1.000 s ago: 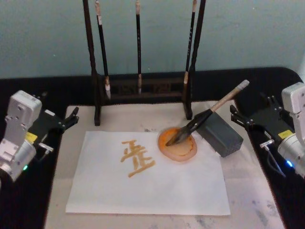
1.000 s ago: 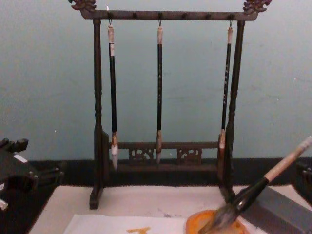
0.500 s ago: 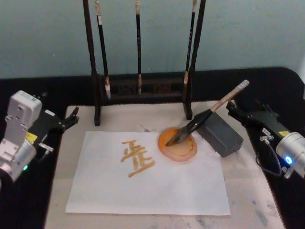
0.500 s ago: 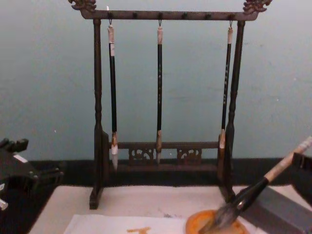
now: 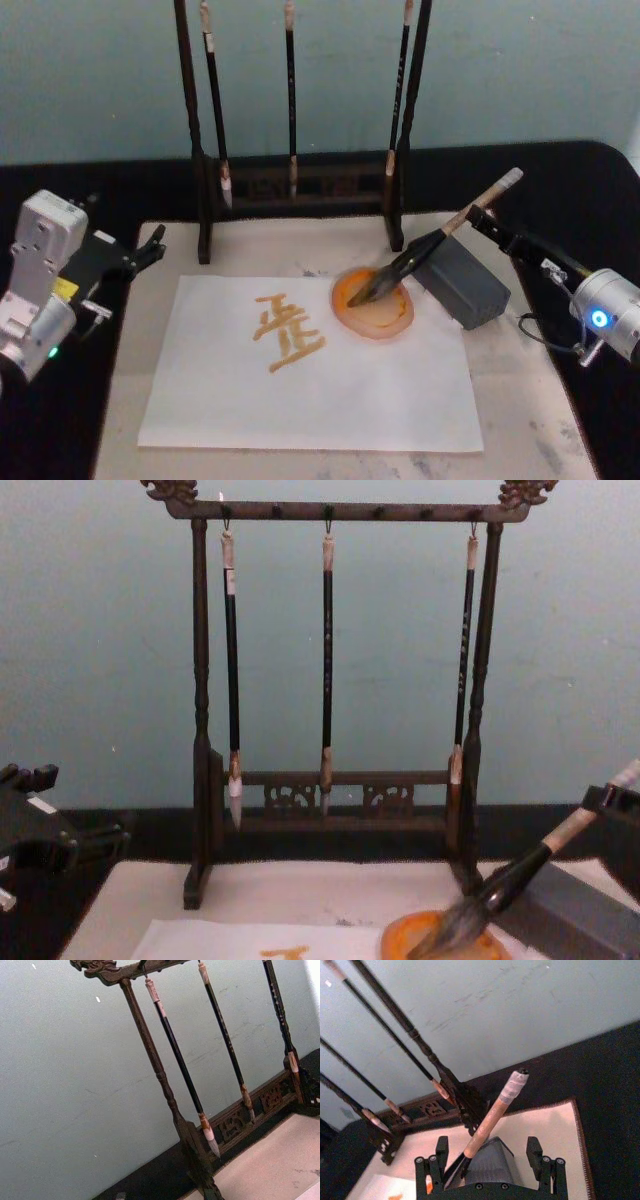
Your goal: Pick up the brush from the inkstone, write on the paper, then place the brush back to its original position.
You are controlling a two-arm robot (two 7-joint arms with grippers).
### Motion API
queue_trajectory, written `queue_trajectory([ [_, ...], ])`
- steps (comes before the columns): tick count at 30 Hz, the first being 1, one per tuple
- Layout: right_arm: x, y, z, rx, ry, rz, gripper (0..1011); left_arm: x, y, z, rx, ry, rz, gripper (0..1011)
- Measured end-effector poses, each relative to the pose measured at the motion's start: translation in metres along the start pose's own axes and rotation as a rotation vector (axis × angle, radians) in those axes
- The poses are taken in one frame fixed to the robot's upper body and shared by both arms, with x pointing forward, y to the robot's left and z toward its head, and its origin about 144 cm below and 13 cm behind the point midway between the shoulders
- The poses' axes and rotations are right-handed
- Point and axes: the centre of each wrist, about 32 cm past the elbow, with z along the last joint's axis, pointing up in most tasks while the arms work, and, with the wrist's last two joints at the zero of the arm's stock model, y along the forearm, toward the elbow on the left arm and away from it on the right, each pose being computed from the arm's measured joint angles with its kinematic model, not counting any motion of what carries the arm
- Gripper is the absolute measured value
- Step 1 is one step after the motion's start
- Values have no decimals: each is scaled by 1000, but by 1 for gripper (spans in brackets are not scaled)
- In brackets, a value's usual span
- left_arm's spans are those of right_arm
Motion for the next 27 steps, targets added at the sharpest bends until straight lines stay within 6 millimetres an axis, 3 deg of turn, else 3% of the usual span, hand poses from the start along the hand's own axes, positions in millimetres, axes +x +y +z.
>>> queue_trajectory([
  [8, 0, 11, 1, 0, 109, 7, 1000, 0, 0, 0, 0, 0, 0, 1010],
  [27, 7, 39, 2, -7, 179, 21, 1000, 0, 0, 0, 0, 0, 0, 1009],
])
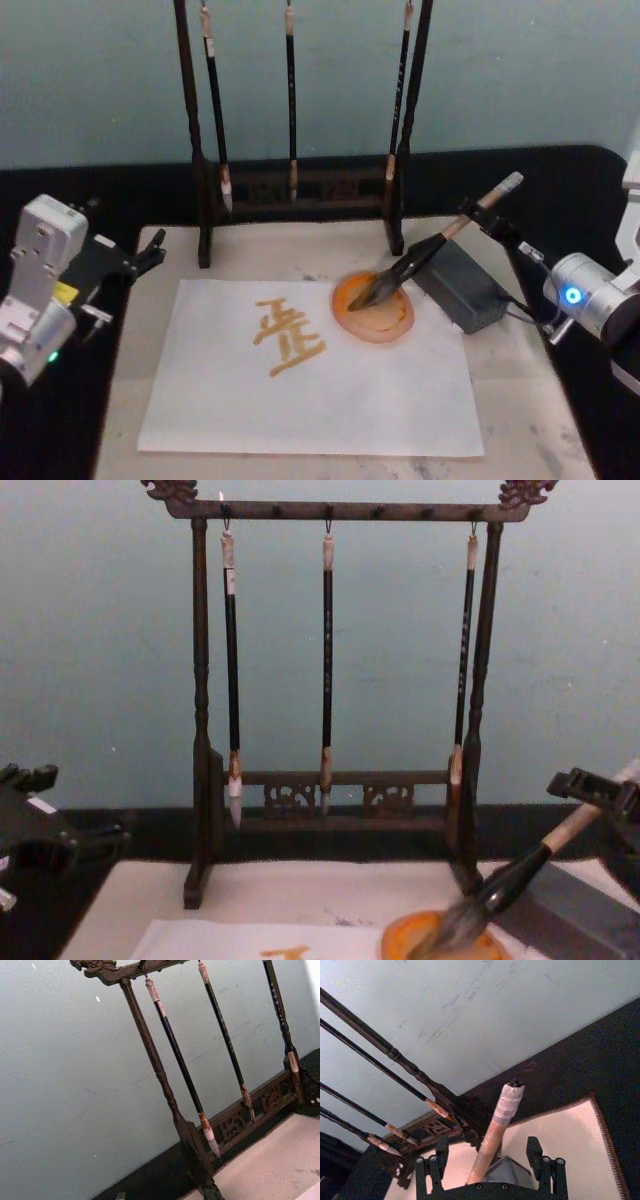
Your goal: Pick up the brush from the inkstone, write on the paper, then place the brush back to its original position.
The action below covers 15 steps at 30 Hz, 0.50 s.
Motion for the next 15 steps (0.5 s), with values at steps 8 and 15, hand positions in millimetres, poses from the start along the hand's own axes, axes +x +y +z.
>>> queue_trajectory([
  [8, 2, 5, 0, -9, 7, 23, 1000, 0, 0, 0, 0, 0, 0, 1009],
  [15, 2, 7, -2, -15, 18, 34, 1000, 0, 0, 0, 0, 0, 0, 1010],
])
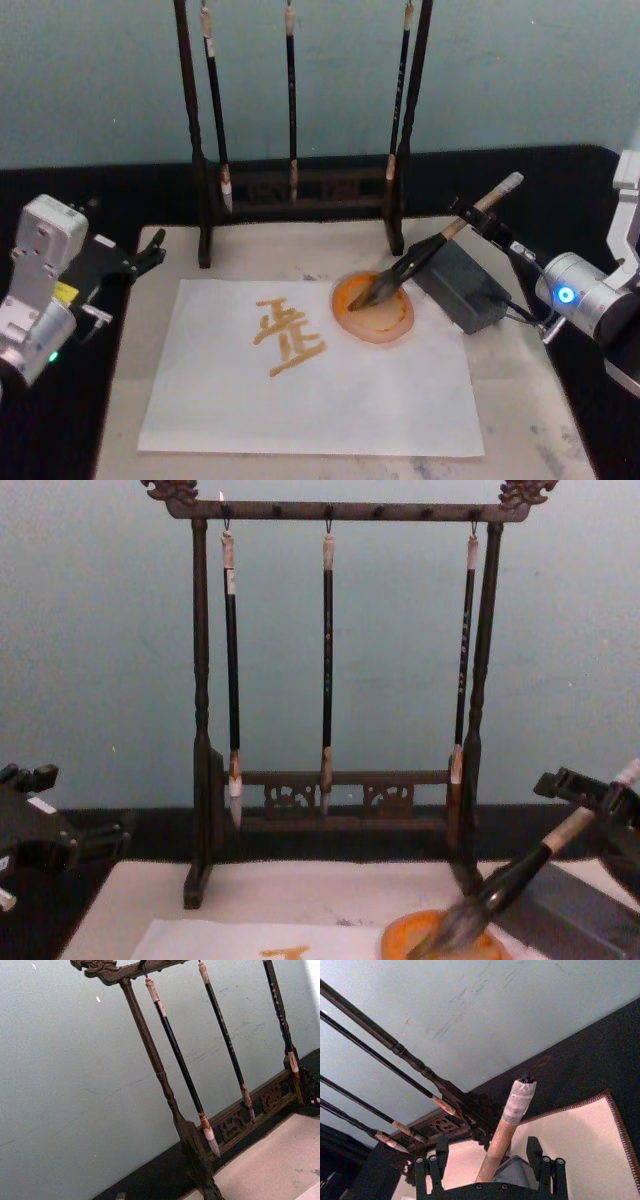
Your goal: Pick up the brush from the inkstone, write on the paper, then place the brush back to its original position.
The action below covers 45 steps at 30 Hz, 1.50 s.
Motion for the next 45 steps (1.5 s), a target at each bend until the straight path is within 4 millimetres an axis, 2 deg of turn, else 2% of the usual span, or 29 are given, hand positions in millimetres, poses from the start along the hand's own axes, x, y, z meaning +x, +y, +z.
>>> queue_trajectory([
  [18, -4, 1, -9, 19, 51, -8, 1000, 0, 0, 0, 0, 0, 0, 1010],
  [33, -4, 1, -9, 17, 51, -8, 1000, 0, 0, 0, 0, 0, 0, 1010],
  [45, -4, 1, -9, 16, 50, -8, 730, 0, 0, 0, 0, 0, 0, 1010],
])
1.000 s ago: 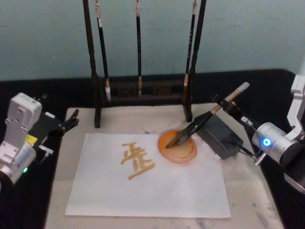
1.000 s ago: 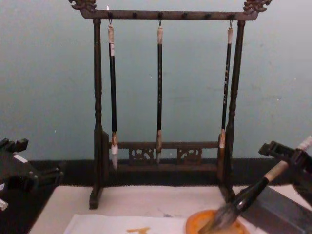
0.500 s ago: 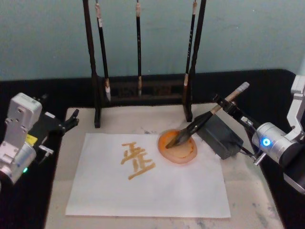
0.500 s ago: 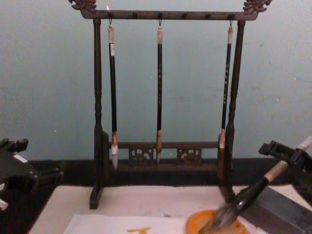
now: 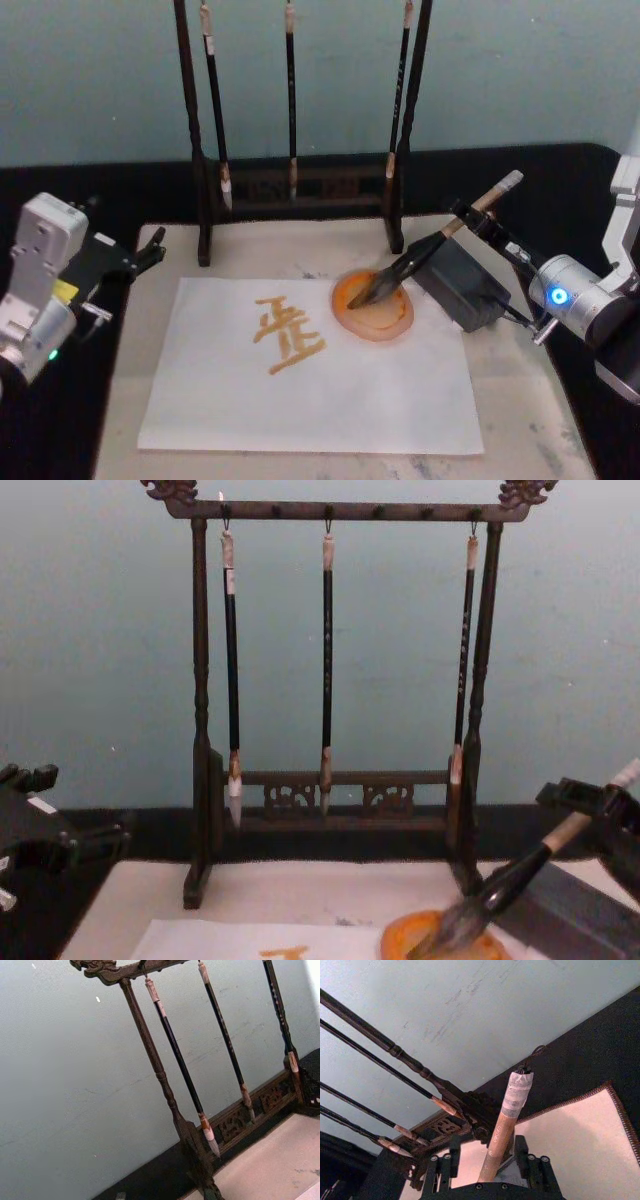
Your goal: Pick up the brush from the inkstone, write on the paper, then place the brush back to its original position.
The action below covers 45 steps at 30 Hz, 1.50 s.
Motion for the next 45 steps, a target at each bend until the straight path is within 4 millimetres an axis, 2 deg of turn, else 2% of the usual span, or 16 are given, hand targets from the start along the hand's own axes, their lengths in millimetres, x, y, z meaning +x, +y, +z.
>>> queue_trajectory([
  [1, 0, 0, 0, 0, 0, 0, 662, 0, 0, 0, 0, 0, 0, 1010],
  [6, 0, 0, 0, -1, 0, 0, 531, 0, 0, 0, 0, 0, 0, 1010],
  [11, 0, 0, 0, -1, -1, 0, 336, 0, 0, 0, 0, 0, 0, 1010],
  [13, 0, 0, 0, -1, -1, 0, 295, 0, 0, 0, 0, 0, 0, 1010],
  [14, 0, 0, 0, -1, -1, 0, 238, 0, 0, 0, 0, 0, 0, 1010],
  [16, 0, 0, 0, -1, -1, 0, 201, 0, 0, 0, 0, 0, 0, 1010],
  [18, 0, 0, 0, -1, -1, 0, 177, 0, 0, 0, 0, 0, 0, 1010],
  [34, 0, 0, 0, 0, -4, 2, 177, 0, 0, 0, 0, 0, 0, 1010],
  [45, -12, 1, 9, 25, -30, 75, 174, 0, 0, 0, 0, 0, 0, 1010],
])
